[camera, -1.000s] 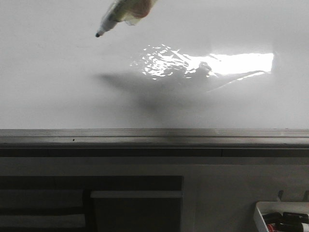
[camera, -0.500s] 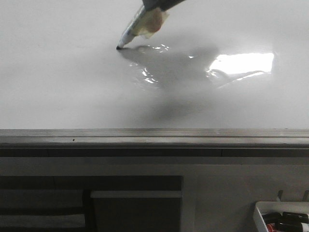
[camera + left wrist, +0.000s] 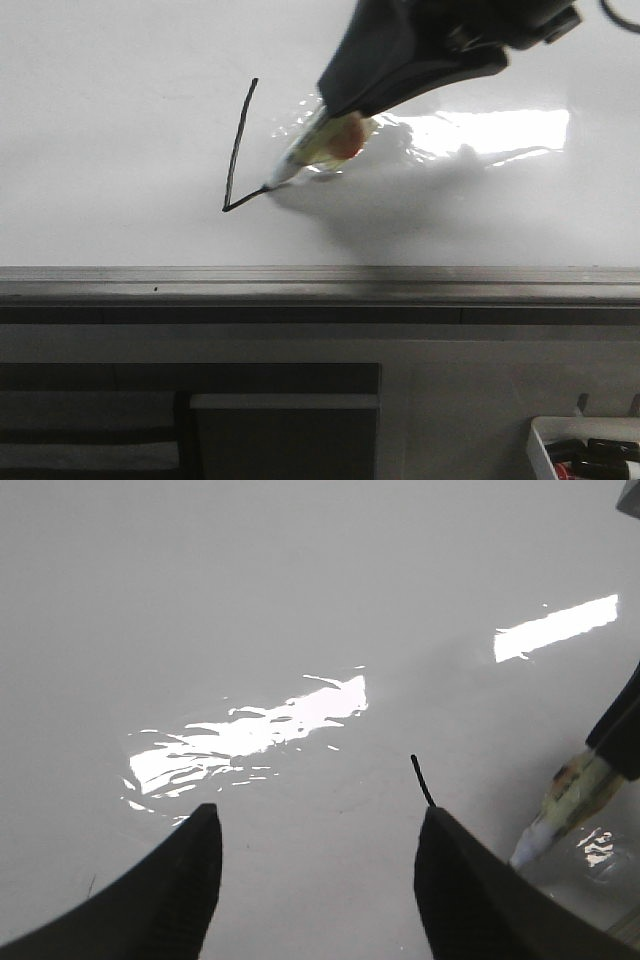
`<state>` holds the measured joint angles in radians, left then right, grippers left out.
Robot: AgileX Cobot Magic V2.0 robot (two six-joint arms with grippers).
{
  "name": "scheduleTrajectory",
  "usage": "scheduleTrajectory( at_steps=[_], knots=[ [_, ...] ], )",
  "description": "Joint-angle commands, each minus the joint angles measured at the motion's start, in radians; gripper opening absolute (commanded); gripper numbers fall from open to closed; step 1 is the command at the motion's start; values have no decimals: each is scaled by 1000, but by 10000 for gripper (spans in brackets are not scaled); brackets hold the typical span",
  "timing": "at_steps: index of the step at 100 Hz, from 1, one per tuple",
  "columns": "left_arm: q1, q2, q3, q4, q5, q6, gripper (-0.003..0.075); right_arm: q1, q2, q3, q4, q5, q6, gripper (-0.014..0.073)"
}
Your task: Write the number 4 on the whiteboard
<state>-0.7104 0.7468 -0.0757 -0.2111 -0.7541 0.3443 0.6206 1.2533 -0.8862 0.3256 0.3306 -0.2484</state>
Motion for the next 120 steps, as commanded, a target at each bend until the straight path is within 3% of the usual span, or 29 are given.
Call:
scheduleTrajectory(
  at_steps=[1,16,29,41,60,76,93,106,120],
  knots=[
    [-3,-5,-24,-2,-68,-8,398,-83,-68,-18,-30,29,-12,-61],
    [-3,-5,-24,-2,-68,-8,398,-130,-96,-18,-30,88,-15,-61],
    [-3,-5,-24,-2,-68,-8,398,-64,-109,-77,-16,119,-31,-61],
    [-3,-5,-24,-2,-67,-8,398,-6,-101,-149,-16,64,-46,-61],
    [-3,-5,-24,-2,-51,-8,398,-36,-28,-198,-30,36,-49,-61],
    [-3,-5,-24,-2,-42,-8,398,-47,36,-150,15,142,-49,-61],
    [-3,-5,-24,31,-32,-8,398,19,31,-3,55,106,-49,-61],
    [-3,-3,-24,114,18,-8,398,38,29,11,55,39,-49,-61],
    [-4,38,-35,373,19,-28,398,75,-14,-45,55,88,-89,-61]
  ],
)
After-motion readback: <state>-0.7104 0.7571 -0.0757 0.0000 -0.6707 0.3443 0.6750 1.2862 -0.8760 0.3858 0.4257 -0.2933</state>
